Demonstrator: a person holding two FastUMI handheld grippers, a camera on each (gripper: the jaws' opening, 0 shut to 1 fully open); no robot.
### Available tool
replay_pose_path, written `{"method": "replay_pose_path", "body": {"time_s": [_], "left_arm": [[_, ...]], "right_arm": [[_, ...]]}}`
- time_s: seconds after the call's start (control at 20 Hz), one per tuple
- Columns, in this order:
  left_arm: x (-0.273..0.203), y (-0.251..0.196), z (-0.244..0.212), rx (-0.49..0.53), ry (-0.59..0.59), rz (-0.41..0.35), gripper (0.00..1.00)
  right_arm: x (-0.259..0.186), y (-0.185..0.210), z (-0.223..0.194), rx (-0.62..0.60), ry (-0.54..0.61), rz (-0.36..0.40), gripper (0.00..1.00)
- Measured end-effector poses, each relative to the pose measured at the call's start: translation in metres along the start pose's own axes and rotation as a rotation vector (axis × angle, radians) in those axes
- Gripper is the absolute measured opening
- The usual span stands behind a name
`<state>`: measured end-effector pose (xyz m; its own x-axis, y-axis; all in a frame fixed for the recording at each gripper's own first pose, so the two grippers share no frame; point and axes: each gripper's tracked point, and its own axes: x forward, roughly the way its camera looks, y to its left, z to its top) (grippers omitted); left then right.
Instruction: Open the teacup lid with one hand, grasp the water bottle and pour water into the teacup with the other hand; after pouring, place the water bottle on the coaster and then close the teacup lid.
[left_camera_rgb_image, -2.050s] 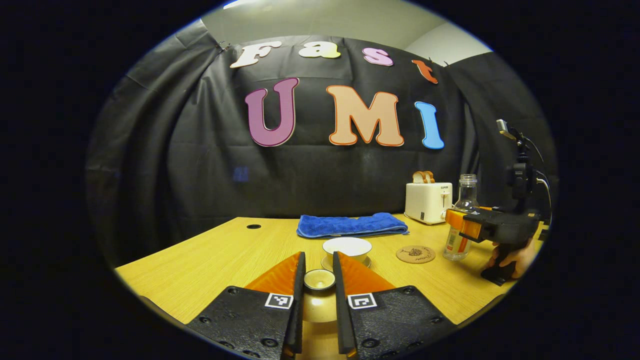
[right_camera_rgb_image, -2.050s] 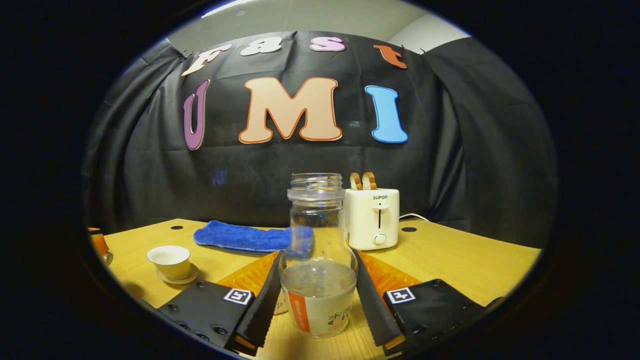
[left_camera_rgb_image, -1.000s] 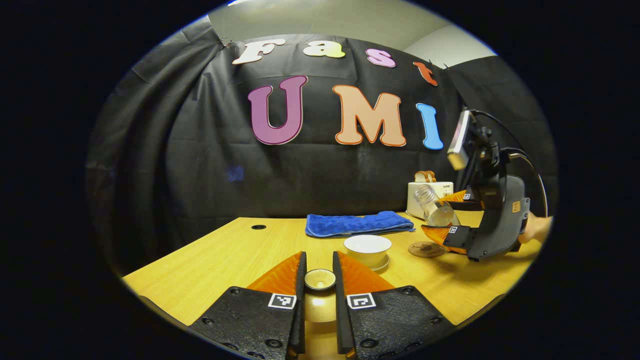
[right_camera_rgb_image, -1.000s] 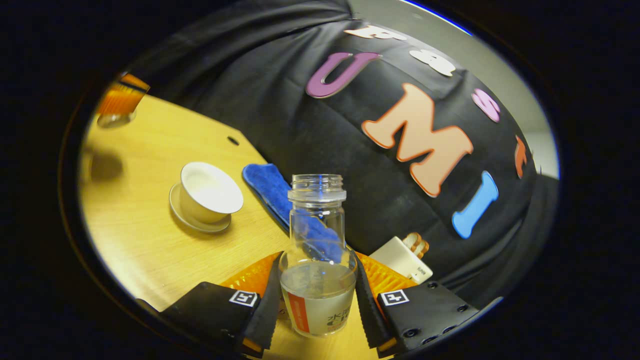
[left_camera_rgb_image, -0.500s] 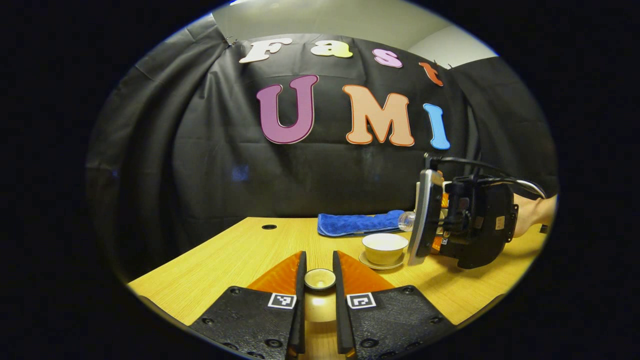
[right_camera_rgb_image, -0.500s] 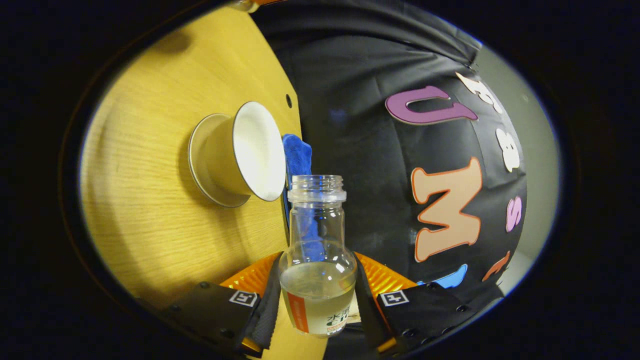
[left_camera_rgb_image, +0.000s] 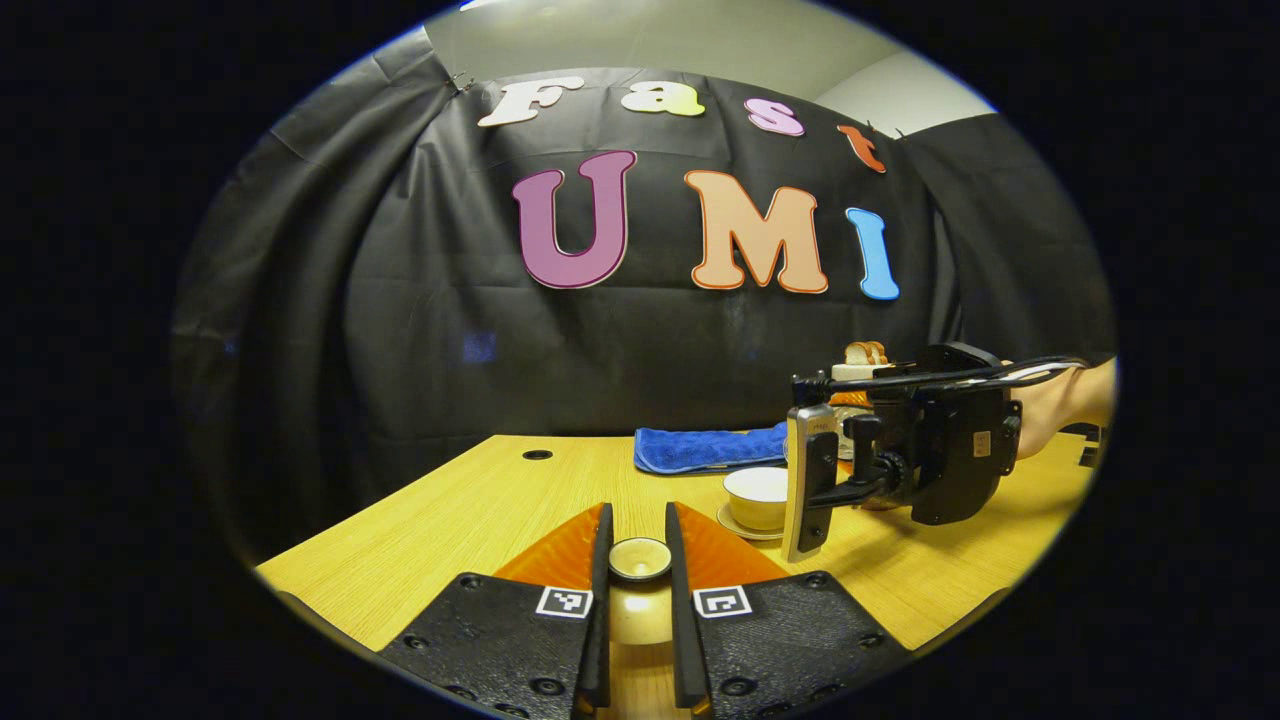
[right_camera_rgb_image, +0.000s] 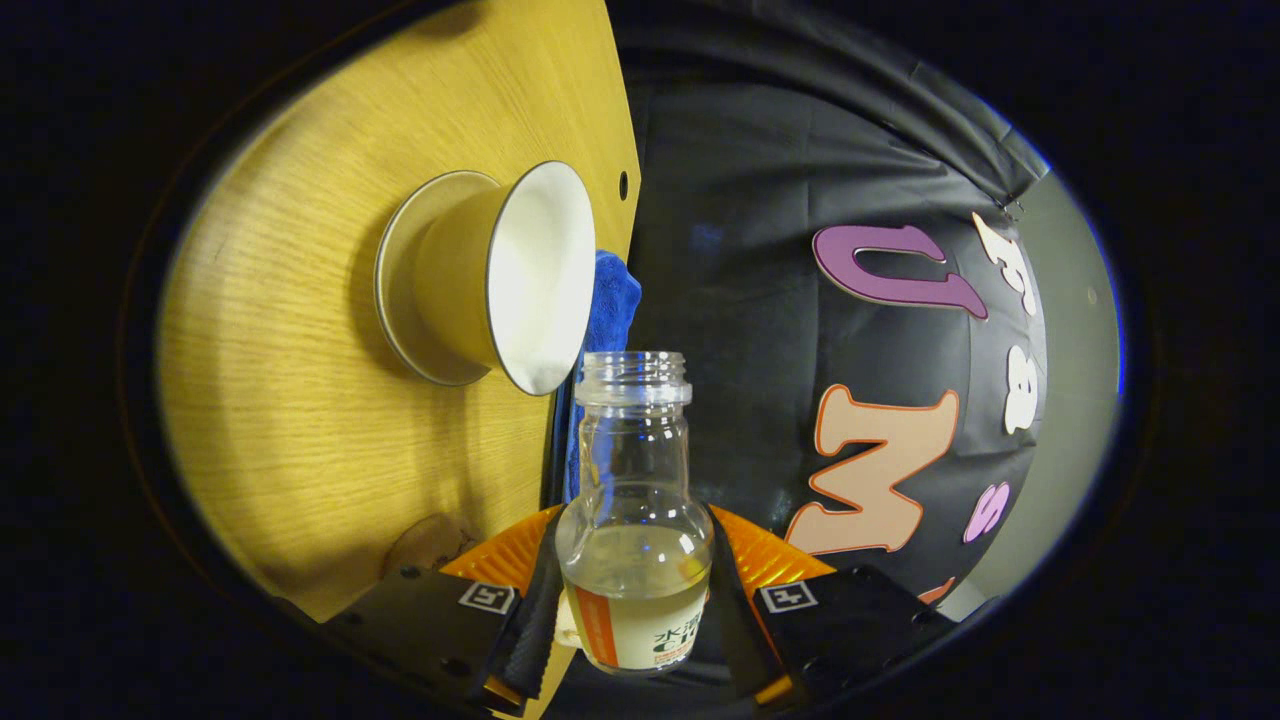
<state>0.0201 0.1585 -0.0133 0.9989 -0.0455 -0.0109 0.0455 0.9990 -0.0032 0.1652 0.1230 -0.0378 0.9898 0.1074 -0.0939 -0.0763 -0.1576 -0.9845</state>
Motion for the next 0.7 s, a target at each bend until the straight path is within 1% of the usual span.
{"method": "replay_pose_path", "body": {"time_s": [0.05,0.1,0.15,0.3,0.35,0.45,0.5,0.55,0.65,0.7], "left_arm": [[0.0,-0.001,0.0,0.0,-0.001,0.0,0.22],[0.0,0.0,0.0,0.0,0.0,0.0,0.24],[0.0,0.0,0.0,0.0,0.0,0.0,0.22],[-0.001,0.0,0.0,0.0,-0.001,0.0,0.22],[0.0,0.0,0.0,0.0,0.0,0.0,0.22],[0.0,0.0,0.0,0.0,-0.001,0.0,0.22],[0.0,0.0,0.0,0.0,0.0,0.0,0.24],[0.0,-0.001,0.0,0.0,0.0,0.0,0.22],[0.0,-0.001,0.0,0.0,0.0,0.0,0.22],[0.0,0.0,0.0,-0.001,0.0,0.0,0.22]], "right_arm": [[0.001,0.0,0.0,-0.018,-0.001,-0.003,0.74],[0.001,0.0,0.0,-0.036,-0.002,-0.006,0.75],[0.002,0.0,0.0,-0.051,-0.005,-0.008,0.75],[-0.002,-0.001,0.004,-0.098,-0.014,-0.023,0.75],[0.0,-0.003,0.004,-0.113,-0.019,-0.03,0.71],[-0.001,-0.004,0.006,-0.142,-0.024,-0.039,0.71],[-0.001,-0.004,0.006,-0.152,-0.027,-0.042,0.71],[-0.001,-0.006,0.006,-0.162,-0.03,-0.046,0.72],[-0.004,-0.008,0.011,-0.195,-0.036,-0.061,0.72],[-0.005,-0.008,0.012,-0.213,-0.04,-0.068,0.71]]}}
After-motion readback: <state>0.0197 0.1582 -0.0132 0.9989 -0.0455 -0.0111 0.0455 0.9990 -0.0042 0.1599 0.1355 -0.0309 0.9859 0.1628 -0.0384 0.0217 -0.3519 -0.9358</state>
